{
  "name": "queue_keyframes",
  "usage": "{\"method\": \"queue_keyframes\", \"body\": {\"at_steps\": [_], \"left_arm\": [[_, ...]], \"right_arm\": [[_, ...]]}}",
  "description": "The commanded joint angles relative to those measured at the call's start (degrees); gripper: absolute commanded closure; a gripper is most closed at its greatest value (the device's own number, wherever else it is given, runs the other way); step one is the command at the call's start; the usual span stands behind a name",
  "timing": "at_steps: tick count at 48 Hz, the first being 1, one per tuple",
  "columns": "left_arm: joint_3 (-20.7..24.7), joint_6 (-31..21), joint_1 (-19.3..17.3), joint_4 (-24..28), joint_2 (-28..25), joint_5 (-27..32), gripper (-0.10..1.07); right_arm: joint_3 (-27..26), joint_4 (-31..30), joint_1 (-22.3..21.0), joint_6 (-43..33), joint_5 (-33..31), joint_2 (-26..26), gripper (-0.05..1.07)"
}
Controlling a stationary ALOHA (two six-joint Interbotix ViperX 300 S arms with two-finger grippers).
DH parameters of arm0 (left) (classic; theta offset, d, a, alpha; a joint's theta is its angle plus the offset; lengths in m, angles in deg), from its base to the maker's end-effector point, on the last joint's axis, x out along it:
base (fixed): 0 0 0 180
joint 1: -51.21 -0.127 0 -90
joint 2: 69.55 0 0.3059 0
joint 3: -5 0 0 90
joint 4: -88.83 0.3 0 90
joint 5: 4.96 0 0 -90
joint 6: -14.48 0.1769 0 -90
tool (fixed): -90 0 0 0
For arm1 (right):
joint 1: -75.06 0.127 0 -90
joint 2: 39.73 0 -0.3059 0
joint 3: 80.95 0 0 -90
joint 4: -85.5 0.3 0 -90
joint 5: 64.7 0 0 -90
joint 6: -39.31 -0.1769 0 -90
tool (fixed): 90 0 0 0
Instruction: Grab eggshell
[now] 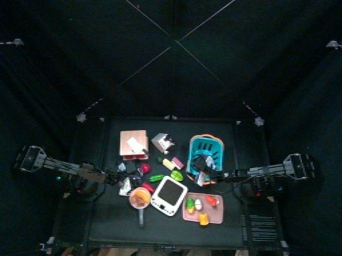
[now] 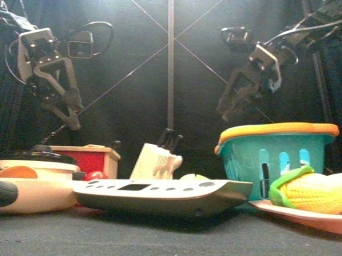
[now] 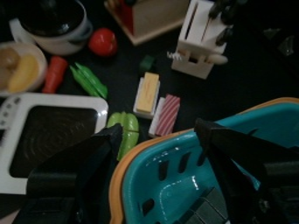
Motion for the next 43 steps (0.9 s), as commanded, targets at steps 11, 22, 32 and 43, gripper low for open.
{"method": "queue_keyframes", "body": {"at_steps": [11,22,32,43], "left_arm": [[-0.3,2.0,9.7,0.1,-0.3,1.8,0.02],[-2.7,2.5,13.4,-0.4,-3.7,3.4,0.02],[-3.9,2.5,14.1,-0.4,-6.7,3.7,0.02],[-3.6,2.7,14.1,-0.2,-6.7,6.8,0.02]], "right_arm": [[-1.5,8.9,2.2,-0.6,4.1,-12.4,0.04],[0.4,11.9,3.3,-0.4,14.9,-9.8,0.04],[0.8,12.2,3.2,-0.4,16.9,-4.5,0.04],[0.8,11.8,2.8,-0.2,16.9,-1.9,0.04]]}}
